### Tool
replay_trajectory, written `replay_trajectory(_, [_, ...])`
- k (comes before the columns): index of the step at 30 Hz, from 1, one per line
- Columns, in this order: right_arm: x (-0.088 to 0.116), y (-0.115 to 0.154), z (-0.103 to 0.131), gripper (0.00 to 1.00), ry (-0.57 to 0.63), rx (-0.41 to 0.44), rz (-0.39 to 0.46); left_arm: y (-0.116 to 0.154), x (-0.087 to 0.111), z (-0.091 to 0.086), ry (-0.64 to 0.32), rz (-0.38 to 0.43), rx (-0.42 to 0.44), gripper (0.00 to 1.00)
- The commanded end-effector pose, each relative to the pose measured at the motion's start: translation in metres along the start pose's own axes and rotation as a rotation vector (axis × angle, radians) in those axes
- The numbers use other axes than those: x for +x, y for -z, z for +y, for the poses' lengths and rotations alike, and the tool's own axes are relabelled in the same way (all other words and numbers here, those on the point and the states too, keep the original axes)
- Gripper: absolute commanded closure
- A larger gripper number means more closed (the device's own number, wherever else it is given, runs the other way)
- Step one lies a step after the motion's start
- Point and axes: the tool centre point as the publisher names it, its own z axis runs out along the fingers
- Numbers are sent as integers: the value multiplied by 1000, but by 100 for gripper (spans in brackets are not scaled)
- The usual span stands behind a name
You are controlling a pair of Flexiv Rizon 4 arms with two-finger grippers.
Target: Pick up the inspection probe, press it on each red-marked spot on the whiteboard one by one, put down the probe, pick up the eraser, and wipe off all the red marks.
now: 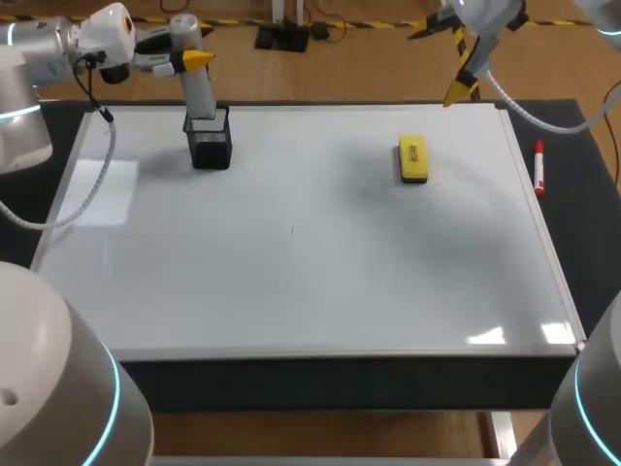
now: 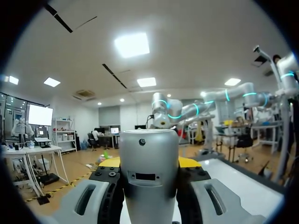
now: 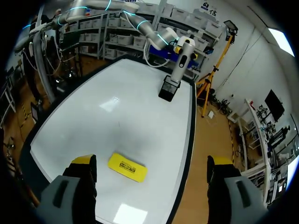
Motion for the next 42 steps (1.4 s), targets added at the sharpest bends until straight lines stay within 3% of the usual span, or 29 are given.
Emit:
replay_trajectory(1, [0, 1, 0, 0, 1, 4, 3, 1, -9, 6, 7, 93, 7, 100])
replay_trajectory(18, [0, 1, 0, 0, 1, 4, 3, -2, -13, 28, 35, 103, 22, 100])
replay_trajectory(42, [0, 1, 0, 0, 1, 4, 3, 1, 2, 60, 99, 97, 32, 100])
